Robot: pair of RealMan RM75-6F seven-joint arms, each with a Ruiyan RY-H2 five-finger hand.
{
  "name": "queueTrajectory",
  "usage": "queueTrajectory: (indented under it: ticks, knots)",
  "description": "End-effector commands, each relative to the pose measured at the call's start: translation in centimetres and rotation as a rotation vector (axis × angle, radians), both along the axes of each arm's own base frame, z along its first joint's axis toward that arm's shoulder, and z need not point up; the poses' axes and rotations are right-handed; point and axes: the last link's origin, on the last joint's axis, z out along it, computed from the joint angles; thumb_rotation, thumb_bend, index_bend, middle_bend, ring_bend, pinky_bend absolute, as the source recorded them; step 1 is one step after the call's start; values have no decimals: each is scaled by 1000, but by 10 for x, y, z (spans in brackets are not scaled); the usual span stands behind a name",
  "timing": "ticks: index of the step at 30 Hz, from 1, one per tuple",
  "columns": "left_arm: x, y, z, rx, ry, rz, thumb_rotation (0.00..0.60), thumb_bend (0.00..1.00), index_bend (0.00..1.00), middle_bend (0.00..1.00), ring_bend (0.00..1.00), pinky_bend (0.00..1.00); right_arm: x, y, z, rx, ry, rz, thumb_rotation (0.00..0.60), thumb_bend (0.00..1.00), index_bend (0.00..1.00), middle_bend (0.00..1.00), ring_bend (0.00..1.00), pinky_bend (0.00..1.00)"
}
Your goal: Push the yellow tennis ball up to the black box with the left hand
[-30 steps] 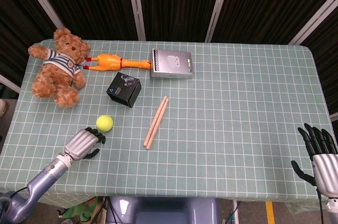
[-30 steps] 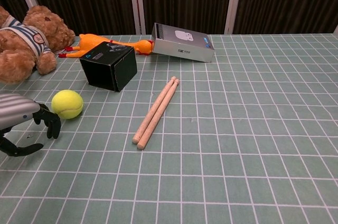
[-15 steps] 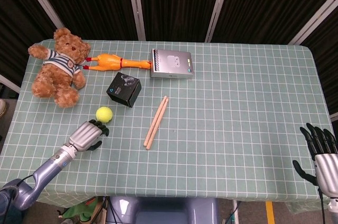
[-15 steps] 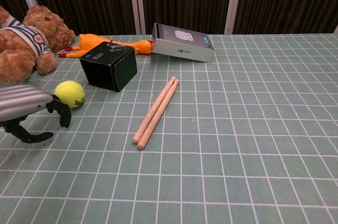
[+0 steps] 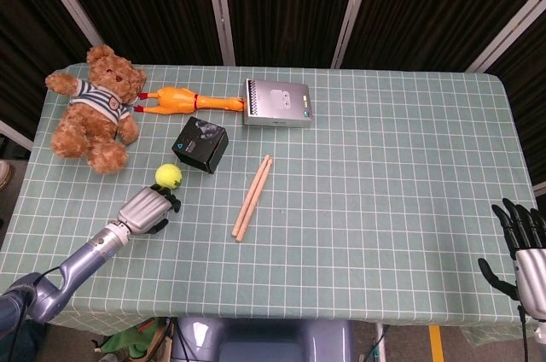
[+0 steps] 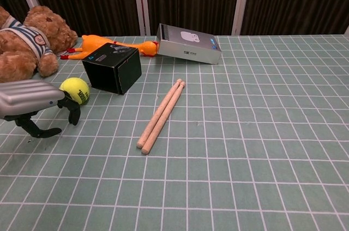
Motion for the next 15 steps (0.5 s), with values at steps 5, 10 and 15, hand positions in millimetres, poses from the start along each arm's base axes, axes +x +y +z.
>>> queueTrajectory:
  ticks: [5,10,15]
  knots:
    - [-5,-5,9,-1,34,-9,600,414,393,376,256,407,-1,0,2,-5,-4,-2,600,342,0,0,0,0]
    - [-8,-7,13,-5,32,9,600,416,395,438,335,446,0,0,-1,1,5,-1,600,342,0,0,0,0]
    - [-12,-2,19,19,36,21,600,417,402,468,360,453,0,-1,-2,4,8,-5,600,342,0,0,0,0]
